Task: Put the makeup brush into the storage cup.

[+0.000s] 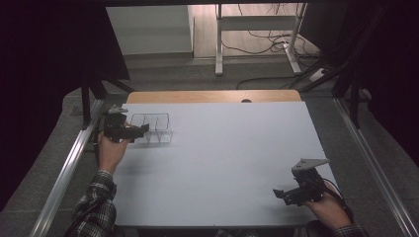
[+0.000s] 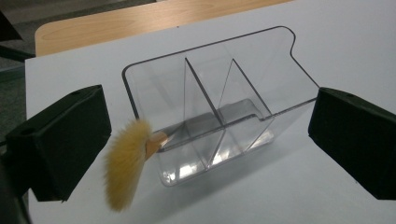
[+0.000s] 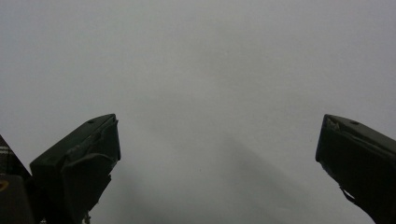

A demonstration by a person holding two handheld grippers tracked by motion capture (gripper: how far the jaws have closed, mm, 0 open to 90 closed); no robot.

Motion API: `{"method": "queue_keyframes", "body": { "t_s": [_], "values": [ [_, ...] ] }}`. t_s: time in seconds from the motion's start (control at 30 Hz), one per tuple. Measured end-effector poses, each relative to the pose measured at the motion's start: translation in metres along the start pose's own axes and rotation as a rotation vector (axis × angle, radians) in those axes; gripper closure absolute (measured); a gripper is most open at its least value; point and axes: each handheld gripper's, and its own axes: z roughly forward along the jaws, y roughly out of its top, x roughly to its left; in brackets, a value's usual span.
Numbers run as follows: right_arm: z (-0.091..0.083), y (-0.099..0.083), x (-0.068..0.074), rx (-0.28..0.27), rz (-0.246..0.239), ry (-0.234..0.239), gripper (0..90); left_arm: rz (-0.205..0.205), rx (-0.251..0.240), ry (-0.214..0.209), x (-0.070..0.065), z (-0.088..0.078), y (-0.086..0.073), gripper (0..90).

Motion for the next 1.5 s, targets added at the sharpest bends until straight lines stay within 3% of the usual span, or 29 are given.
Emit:
{"method": "queue_keyframes", "body": {
  "t_s": [1.07,1.5],
  "values": [
    [-0.001,0.0,0.0,-0.003,-0.001,-0.004,0.0,0.03,0.021,-0.018,-0.011,-0.021,-0.023,0.0],
    [-0.002,0.0,0.0,-0.018,0.012,-0.014,0.0,0.043,0.025,-0.031,-0.022,-0.028,-0.034,0.0]
  ]
}}
